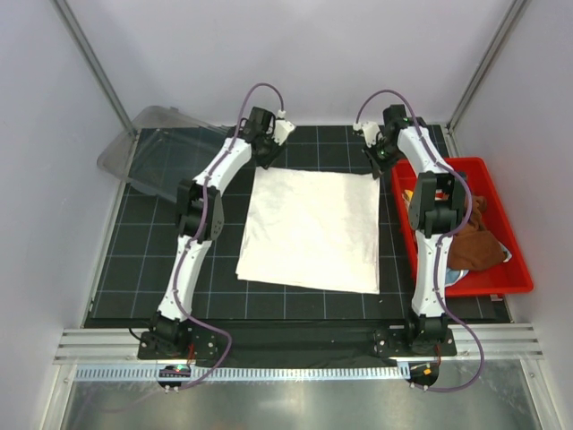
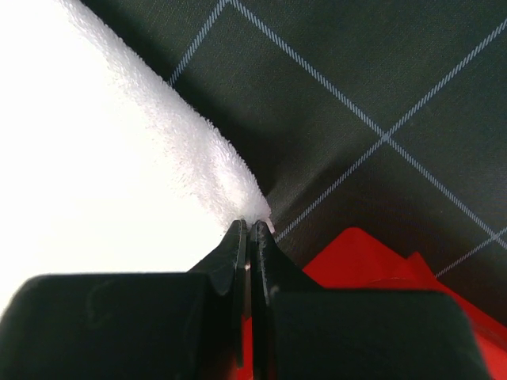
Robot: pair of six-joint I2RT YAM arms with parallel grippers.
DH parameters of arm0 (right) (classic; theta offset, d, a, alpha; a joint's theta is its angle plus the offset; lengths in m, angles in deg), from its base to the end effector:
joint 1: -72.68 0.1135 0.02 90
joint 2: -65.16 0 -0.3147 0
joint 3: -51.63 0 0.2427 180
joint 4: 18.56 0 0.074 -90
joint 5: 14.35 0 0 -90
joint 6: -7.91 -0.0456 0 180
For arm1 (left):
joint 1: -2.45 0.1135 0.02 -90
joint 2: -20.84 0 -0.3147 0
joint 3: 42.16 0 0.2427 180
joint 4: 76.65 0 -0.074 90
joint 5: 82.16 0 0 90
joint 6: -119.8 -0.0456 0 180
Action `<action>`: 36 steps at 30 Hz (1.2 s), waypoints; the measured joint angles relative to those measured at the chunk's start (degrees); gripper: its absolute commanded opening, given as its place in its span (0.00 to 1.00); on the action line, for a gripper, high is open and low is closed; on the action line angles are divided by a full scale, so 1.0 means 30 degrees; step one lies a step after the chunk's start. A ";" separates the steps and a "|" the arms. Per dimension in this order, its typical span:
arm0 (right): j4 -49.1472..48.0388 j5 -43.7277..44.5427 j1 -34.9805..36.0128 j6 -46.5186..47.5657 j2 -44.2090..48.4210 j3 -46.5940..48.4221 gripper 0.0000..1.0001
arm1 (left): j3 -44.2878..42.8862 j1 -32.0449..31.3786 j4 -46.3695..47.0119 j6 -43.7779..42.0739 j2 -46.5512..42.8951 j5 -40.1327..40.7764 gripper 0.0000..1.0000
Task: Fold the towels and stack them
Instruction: Fold the towel
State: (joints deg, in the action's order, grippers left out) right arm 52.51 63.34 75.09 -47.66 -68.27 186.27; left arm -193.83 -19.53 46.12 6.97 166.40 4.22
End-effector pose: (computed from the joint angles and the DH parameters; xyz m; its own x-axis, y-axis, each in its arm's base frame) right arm 0.5189 0.0316 0.2359 -0.7090 -0.5827 -0.3972 -0.6247 0.7803 -0.0296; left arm 0.5515 -0.2257 0.2243 -0.5061 0.6219 -0.5976 0.6582 0.7262 0.1982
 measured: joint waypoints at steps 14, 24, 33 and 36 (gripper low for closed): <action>-0.0066 0.0219 -0.0007 0.0007 0.0248 -0.0226 0.01 | -0.0058 0.0175 0.0007 -0.0036 0.0933 0.0262 0.54; -0.0087 0.0423 -0.0226 0.0007 0.0248 -0.0226 0.01 | -0.0058 0.0321 -0.0459 0.0138 0.0940 -0.0780 0.49; -0.0095 0.0379 -0.0342 0.0007 0.0248 -0.0219 0.01 | -0.0058 0.0350 -0.0648 0.0809 0.0940 -0.1239 0.26; -0.0102 0.0321 -0.0350 0.0000 0.0248 -0.0219 0.01 | -0.0058 0.0350 -0.0648 0.1100 0.0940 -0.0998 0.09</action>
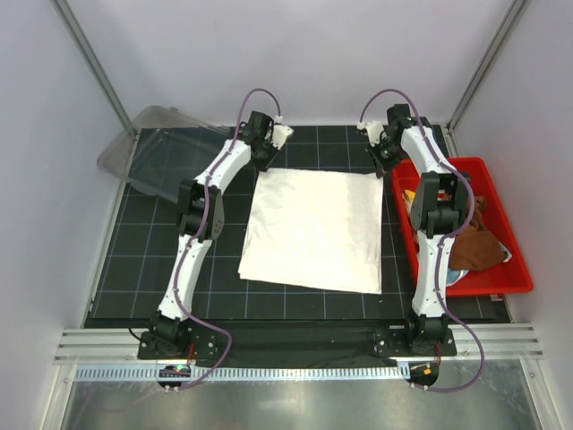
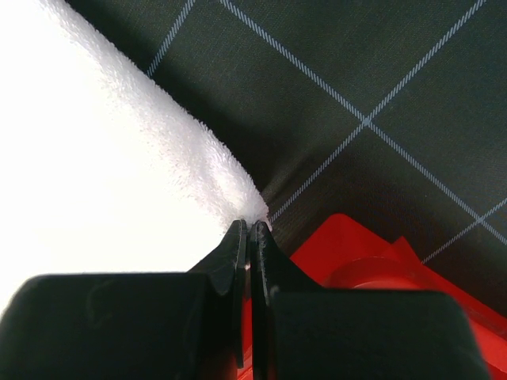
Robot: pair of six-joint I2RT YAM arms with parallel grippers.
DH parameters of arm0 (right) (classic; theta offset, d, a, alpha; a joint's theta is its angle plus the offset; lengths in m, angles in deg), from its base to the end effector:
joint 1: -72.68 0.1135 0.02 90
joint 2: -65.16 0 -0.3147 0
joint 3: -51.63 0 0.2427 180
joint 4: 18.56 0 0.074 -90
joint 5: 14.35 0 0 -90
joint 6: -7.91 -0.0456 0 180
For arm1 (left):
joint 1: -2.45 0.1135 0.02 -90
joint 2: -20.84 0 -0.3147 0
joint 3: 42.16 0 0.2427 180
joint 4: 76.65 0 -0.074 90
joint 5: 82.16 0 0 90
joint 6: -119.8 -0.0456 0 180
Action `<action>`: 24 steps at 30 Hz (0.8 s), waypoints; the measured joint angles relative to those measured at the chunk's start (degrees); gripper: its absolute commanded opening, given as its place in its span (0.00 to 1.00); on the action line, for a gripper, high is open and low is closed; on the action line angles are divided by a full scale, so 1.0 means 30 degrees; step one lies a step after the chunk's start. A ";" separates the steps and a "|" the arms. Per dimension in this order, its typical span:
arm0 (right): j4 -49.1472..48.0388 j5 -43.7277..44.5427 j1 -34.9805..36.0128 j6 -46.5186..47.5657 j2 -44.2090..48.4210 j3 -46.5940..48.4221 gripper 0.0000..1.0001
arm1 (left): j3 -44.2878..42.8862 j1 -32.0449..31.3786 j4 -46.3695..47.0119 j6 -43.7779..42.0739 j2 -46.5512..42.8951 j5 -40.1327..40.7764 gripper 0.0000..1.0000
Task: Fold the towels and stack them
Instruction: Fold the towel
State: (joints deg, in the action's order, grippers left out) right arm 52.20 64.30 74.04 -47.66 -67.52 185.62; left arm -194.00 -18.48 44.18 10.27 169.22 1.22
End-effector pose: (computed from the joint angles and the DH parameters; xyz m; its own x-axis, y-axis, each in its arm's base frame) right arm 0.5173 0.0213 0.2392 -0.7199 -0.5716 -0.3937 -0.6054 0.7945 -0.0465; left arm 0.5561 -0.2183 0.1946 -0.5884 0.5806 -0.5628 0.6496 0.7539 0.0986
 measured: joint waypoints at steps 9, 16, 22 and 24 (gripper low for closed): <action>-0.0306 -0.0138 0.0007 -0.0109 0.0000 0.0000 0.01 | 0.0044 -0.0109 0.0262 0.0481 0.0000 0.1093 0.00; -0.3563 0.0342 0.0029 -0.2113 0.2193 -0.2069 0.01 | 0.3359 -0.0503 0.2805 0.1945 -0.2237 0.3519 0.00; -0.6572 0.0634 0.0219 -0.4495 0.7657 -0.4422 0.01 | 0.6761 -0.1501 0.5530 0.2404 -0.7329 0.7380 0.00; -0.7541 0.0845 0.0270 -0.5115 0.9559 -0.4983 0.01 | 0.7708 -0.1916 0.6586 0.2506 -0.9406 0.8539 0.00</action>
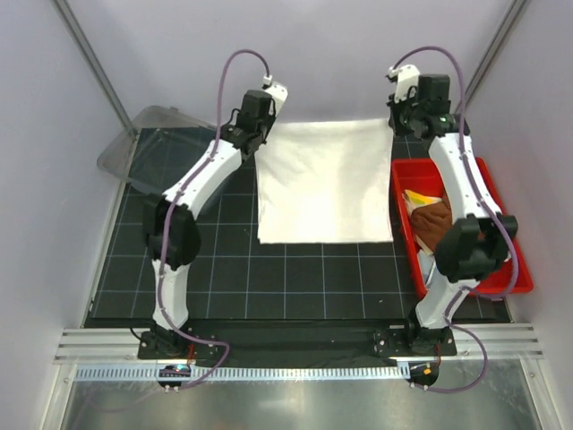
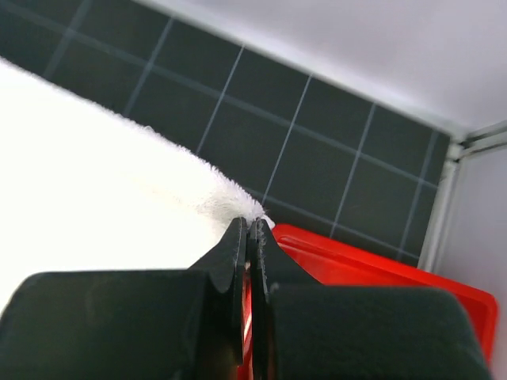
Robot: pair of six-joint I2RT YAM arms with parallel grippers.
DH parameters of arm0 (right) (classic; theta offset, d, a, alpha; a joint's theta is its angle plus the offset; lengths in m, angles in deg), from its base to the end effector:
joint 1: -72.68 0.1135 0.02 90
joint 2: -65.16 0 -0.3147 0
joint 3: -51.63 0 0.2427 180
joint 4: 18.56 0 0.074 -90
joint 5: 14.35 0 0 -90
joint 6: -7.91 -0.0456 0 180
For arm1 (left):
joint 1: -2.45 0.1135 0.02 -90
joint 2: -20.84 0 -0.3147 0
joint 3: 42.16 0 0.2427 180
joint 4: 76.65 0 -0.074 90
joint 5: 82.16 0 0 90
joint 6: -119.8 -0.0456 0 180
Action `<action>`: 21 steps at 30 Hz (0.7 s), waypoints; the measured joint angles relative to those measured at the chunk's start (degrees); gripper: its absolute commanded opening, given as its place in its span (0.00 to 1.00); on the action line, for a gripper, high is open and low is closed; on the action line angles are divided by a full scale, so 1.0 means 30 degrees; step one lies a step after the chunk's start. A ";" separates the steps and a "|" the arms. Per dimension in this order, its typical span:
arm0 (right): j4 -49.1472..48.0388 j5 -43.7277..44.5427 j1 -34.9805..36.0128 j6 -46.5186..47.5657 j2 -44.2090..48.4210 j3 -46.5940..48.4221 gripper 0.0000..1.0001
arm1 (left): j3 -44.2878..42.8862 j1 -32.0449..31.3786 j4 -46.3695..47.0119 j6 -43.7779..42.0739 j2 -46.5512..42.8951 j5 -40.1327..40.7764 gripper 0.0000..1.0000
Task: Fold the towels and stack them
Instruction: Fold the towel
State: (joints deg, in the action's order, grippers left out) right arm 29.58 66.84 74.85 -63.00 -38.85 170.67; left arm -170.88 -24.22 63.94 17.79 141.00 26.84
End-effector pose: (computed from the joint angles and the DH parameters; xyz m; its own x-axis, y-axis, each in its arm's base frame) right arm 0.4297 0.0233 0.4167 -0.4617 -0.3409 -0.8189 -0.3350 0.9218 -0.1949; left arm 0.4701 -0.2195 0.3617 -0.4119 0.4270 -0.8050 0.2662 0.9012 0.3419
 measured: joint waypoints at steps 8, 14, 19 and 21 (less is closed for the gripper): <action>-0.2477 0.0240 0.0255 -0.2266 0.7067 -0.3504 0.01 | 0.4124 -0.0743 0.2098 0.1843 -0.8021 0.1756 0.00; -0.2382 -0.0284 0.0350 -0.3147 1.0659 -0.5472 0.01 | 0.6834 -0.1574 0.1945 0.2900 -1.2284 0.1494 0.00; -0.1005 -0.0765 0.0306 -0.3504 1.3835 -0.6499 0.01 | 0.8626 -0.2892 0.0029 0.3534 -1.5161 0.0889 0.00; -0.0459 -0.0852 0.0291 -0.3555 1.5183 -0.6506 0.01 | 0.8684 -0.3410 -0.1078 0.4073 -1.6028 0.0576 0.00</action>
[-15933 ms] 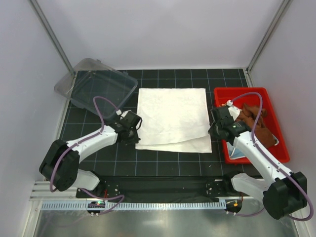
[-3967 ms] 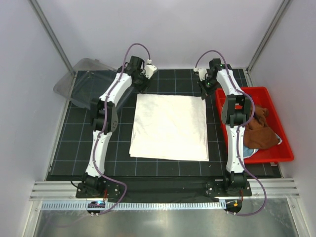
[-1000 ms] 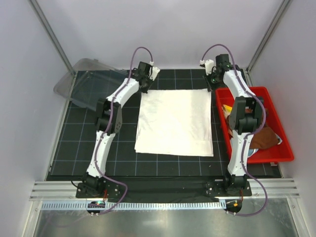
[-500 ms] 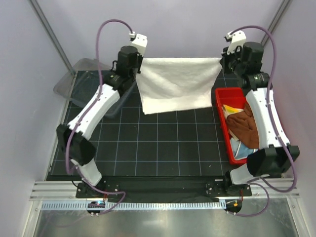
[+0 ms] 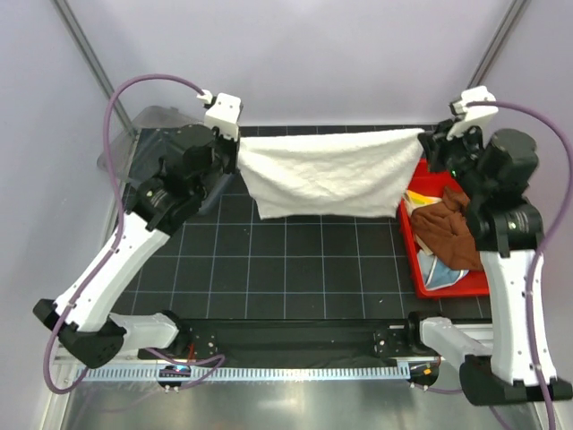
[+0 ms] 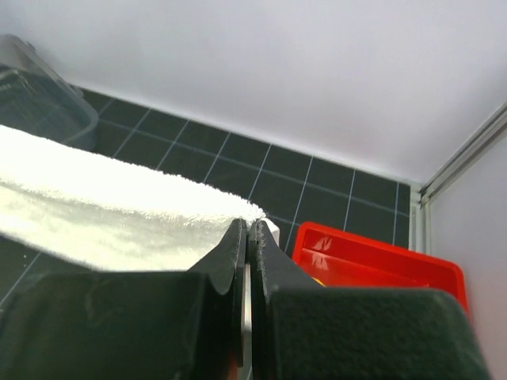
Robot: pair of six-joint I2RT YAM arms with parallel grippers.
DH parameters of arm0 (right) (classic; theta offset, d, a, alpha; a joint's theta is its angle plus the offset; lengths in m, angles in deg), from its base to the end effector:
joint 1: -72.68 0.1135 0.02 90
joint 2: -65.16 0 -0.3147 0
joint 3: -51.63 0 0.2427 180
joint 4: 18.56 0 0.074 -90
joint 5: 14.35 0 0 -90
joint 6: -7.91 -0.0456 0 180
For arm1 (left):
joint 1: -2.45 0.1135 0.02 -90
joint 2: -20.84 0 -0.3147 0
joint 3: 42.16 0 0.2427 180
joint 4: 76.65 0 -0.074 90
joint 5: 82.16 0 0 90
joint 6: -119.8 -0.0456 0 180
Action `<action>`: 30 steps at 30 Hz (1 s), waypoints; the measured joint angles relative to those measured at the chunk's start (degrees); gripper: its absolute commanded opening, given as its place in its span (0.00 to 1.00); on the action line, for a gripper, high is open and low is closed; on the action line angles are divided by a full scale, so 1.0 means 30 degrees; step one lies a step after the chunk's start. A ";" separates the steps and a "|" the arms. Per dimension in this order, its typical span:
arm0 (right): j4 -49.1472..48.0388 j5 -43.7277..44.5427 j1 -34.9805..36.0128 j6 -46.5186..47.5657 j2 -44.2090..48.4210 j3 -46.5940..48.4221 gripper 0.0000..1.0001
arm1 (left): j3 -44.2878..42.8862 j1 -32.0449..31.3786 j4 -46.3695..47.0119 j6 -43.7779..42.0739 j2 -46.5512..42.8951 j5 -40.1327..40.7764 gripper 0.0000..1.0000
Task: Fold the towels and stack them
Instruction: Fold the towel
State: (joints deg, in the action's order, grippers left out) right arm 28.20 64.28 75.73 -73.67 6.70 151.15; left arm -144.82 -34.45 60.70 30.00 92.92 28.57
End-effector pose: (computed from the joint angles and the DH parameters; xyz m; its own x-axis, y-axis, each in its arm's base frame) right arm 0.1558 0.0173 0.5293 -0.0618 -0.1471 -0.9872 -0.2599 0.9573 -0.1263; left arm 0.2066 -0.1349 0.5120 -0.1682 0.1222 -0.9781 0.2842 0.9562 0.0706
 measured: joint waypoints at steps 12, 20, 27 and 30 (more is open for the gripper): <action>-0.0393 -0.1945 -0.0058 -0.0022 -0.3315 0.0736 0.01 | -0.2820 0.1341 -0.2594 0.1304 0.4218 0.0561 0.00; -0.3045 -0.4663 -0.0087 -0.1129 -1.5132 0.0051 0.01 | -0.5909 0.4233 -0.3745 0.1421 1.4273 -0.0699 0.00; -0.3461 -0.4051 -0.0095 -0.2055 -2.1281 0.3293 0.01 | -1.2211 0.5042 -0.4218 0.1209 2.0939 -0.1792 0.00; -0.3752 -0.3526 -0.0095 -0.2084 -2.1740 0.4794 0.01 | -1.4134 0.4983 -0.4160 0.1188 2.2090 -0.2004 0.00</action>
State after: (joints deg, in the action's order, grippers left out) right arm 16.95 53.70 75.44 -79.92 -58.52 165.53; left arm -187.23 -19.50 48.22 33.57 159.19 22.56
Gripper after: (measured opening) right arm 0.048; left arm 0.023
